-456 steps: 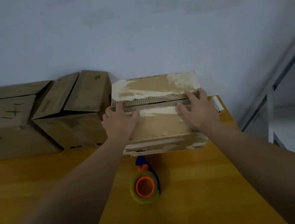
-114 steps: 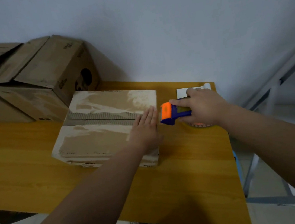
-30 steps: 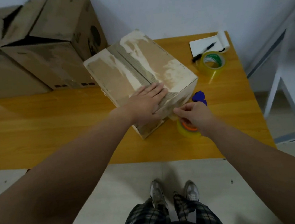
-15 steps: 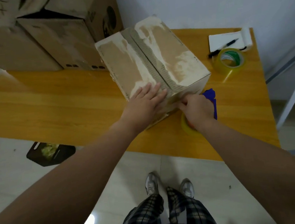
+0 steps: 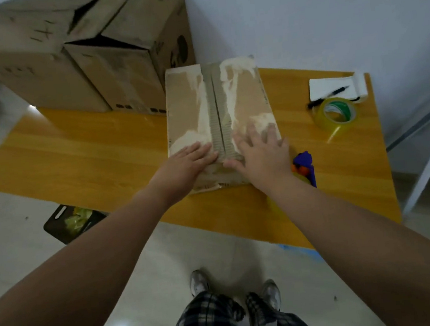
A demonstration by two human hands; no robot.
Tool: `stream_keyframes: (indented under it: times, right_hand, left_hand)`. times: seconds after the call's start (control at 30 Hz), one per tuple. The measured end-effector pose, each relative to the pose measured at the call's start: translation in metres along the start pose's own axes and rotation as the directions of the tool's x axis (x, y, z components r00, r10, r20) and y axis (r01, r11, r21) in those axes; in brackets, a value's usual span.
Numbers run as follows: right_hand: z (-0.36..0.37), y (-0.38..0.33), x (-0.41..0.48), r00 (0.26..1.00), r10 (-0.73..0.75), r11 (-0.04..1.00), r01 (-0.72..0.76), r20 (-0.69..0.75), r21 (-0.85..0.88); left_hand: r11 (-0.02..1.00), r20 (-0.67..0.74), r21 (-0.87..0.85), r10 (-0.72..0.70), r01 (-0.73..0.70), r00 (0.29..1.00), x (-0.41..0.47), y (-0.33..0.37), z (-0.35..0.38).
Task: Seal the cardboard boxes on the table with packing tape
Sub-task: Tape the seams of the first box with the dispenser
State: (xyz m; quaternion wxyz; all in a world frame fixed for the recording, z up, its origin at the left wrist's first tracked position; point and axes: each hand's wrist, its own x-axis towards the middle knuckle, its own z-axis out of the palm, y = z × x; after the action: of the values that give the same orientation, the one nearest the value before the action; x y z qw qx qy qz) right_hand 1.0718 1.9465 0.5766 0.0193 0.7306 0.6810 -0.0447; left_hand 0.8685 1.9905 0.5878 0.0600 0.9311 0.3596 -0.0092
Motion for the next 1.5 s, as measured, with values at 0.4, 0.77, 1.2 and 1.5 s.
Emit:
stream_keyframes:
  times: [0.4,0.77,1.2,1.5]
  right_hand:
    - [0.021,-0.069,-0.012,0.976,0.185,0.978,-0.194,-0.113,-0.081]
    - [0.014,-0.079,-0.02,0.959,0.247,0.969,-0.241,-0.142,0.057]
    - [0.046,0.026,-0.053,0.625,0.739,0.497,-0.758,0.251,0.422]
    - [0.082,0.065,-0.059,0.522,0.745,0.295,-0.817,0.416,0.496]
  left_hand:
    - [0.957,0.06,0.247,0.144,-0.155,0.988,0.022,-0.029,0.007]
    - [0.916,0.115,0.263,0.283,-0.304,0.952,0.025,-0.047,0.017]
    - [0.964,-0.026,0.166,0.213,-0.206,0.977,0.004,-0.027,0.016]
    - [0.988,-0.142,-0.153,-0.013,-0.009,0.99,-0.001,0.006,0.021]
